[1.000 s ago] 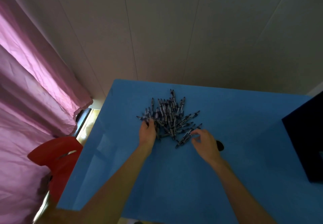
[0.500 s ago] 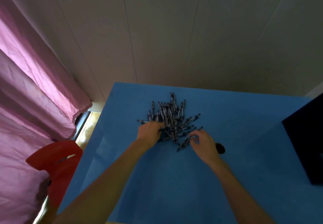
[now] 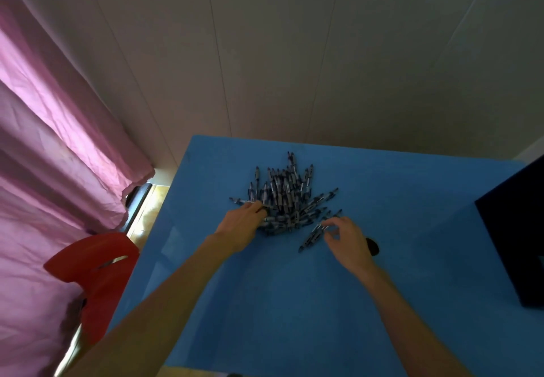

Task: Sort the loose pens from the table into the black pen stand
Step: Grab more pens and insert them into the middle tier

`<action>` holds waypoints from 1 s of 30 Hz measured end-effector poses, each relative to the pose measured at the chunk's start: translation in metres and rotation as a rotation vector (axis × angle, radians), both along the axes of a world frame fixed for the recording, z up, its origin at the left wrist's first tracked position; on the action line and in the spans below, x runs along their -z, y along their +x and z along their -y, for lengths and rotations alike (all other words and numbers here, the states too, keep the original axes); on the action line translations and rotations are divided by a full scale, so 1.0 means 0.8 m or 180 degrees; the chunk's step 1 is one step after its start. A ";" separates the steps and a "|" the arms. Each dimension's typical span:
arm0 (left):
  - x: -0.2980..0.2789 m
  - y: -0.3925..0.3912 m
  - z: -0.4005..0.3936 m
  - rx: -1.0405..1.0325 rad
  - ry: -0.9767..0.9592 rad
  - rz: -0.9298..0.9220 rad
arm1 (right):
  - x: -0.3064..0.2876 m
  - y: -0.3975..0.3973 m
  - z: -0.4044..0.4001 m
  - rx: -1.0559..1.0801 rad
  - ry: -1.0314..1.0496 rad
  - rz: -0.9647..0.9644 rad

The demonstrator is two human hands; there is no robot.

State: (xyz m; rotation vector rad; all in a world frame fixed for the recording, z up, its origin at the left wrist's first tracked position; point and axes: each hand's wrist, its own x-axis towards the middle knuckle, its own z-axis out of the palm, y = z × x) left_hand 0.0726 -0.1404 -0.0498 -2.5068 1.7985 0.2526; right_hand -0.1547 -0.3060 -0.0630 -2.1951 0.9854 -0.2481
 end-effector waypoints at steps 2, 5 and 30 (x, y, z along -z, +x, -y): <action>0.002 0.008 -0.012 0.0074 0.0141 -0.0004 | 0.000 0.005 -0.002 -0.0020 0.0015 -0.0005; 0.003 0.017 -0.028 0.0124 0.0329 -0.0069 | 0.000 0.011 -0.006 -0.0047 0.0023 -0.0006; 0.037 0.029 -0.100 -0.1379 -0.0579 -0.0559 | 0.013 0.018 0.001 -0.0159 -0.0062 -0.0151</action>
